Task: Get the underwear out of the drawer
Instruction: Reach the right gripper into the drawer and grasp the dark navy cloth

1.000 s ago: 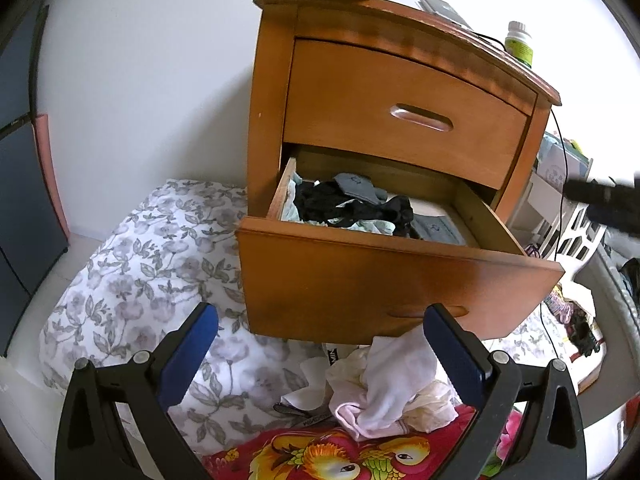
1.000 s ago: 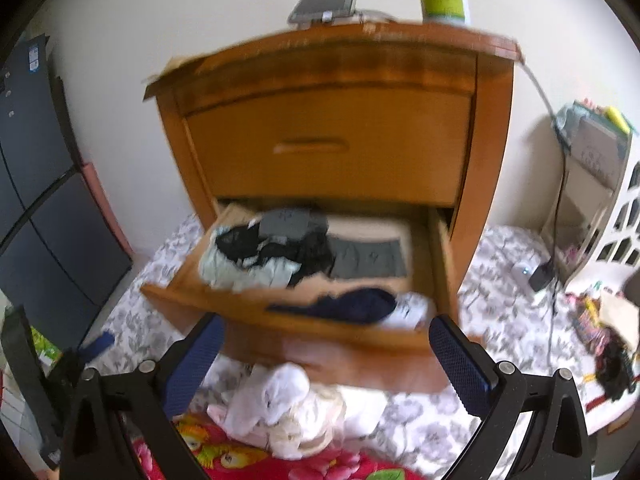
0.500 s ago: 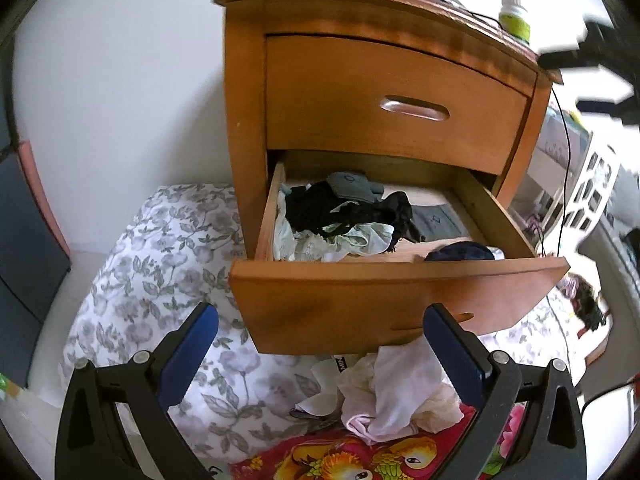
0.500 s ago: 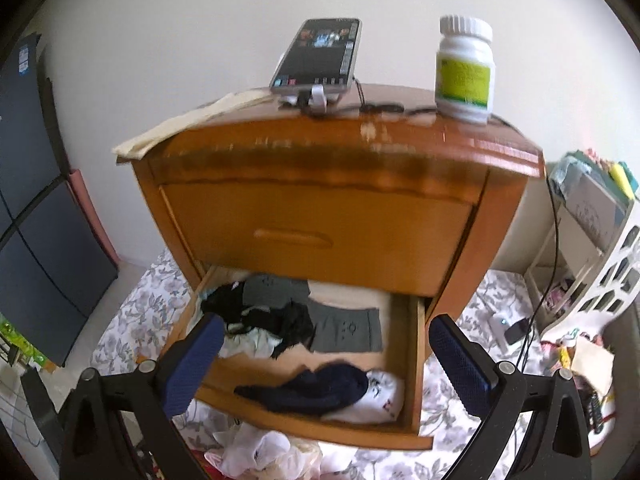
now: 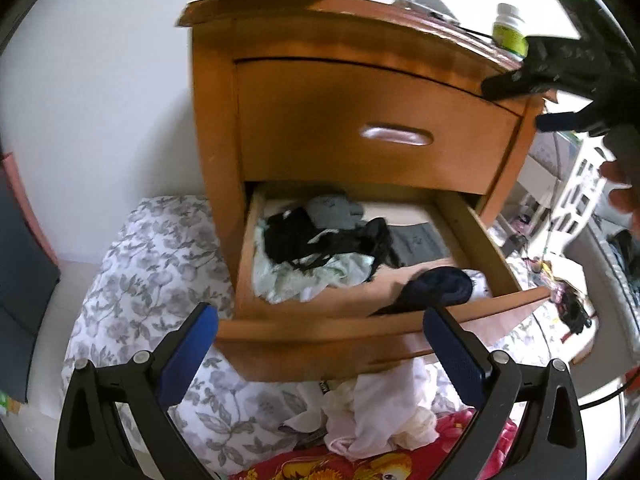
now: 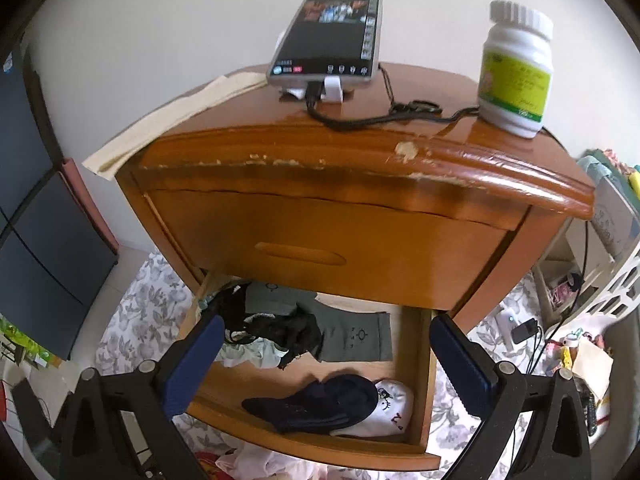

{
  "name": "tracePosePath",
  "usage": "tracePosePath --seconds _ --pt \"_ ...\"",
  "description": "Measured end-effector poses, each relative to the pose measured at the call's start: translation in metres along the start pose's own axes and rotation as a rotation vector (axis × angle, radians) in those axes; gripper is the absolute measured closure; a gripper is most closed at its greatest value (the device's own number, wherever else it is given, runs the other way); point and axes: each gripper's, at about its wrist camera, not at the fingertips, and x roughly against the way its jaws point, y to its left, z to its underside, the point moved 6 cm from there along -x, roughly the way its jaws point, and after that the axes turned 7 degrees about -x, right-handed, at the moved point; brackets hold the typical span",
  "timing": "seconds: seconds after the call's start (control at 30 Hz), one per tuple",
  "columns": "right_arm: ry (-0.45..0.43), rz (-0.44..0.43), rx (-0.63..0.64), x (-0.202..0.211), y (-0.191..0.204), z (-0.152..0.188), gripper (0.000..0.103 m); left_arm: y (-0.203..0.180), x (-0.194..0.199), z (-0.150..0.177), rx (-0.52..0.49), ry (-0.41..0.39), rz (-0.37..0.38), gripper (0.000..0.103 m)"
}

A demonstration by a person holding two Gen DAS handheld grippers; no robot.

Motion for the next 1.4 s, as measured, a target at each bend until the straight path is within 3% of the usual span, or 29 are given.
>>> tracePosePath --seconds 0.13,0.23,0.43,0.73,1.0,1.23,1.4 --pt "0.051 0.019 -0.020 -0.014 -0.005 0.000 0.000 0.002 -0.003 -0.008 -0.038 0.011 -0.009 0.001" --pt "0.082 0.058 -0.001 -0.026 -0.010 0.001 0.000 0.008 -0.011 0.000 0.034 0.028 0.048 0.001" --pt "0.173 0.049 0.004 -0.057 -0.017 0.017 0.000 0.015 -0.026 0.035 0.144 0.057 0.078 0.001" --pt "0.443 0.114 0.021 -0.133 -0.034 0.074 0.000 0.019 -0.026 0.051 0.158 0.038 0.067 0.001" --pt "0.579 0.155 0.079 -0.169 -0.043 0.110 0.001 0.018 -0.025 0.049 0.129 0.005 0.052 0.001" --pt "0.667 0.176 0.036 -0.188 -0.059 0.126 0.014 0.016 -0.026 0.048 0.117 -0.016 0.065 0.001" --pt "0.700 0.137 0.029 -0.195 -0.053 0.131 0.022 0.016 -0.030 0.049 0.117 -0.013 0.071 0.001"
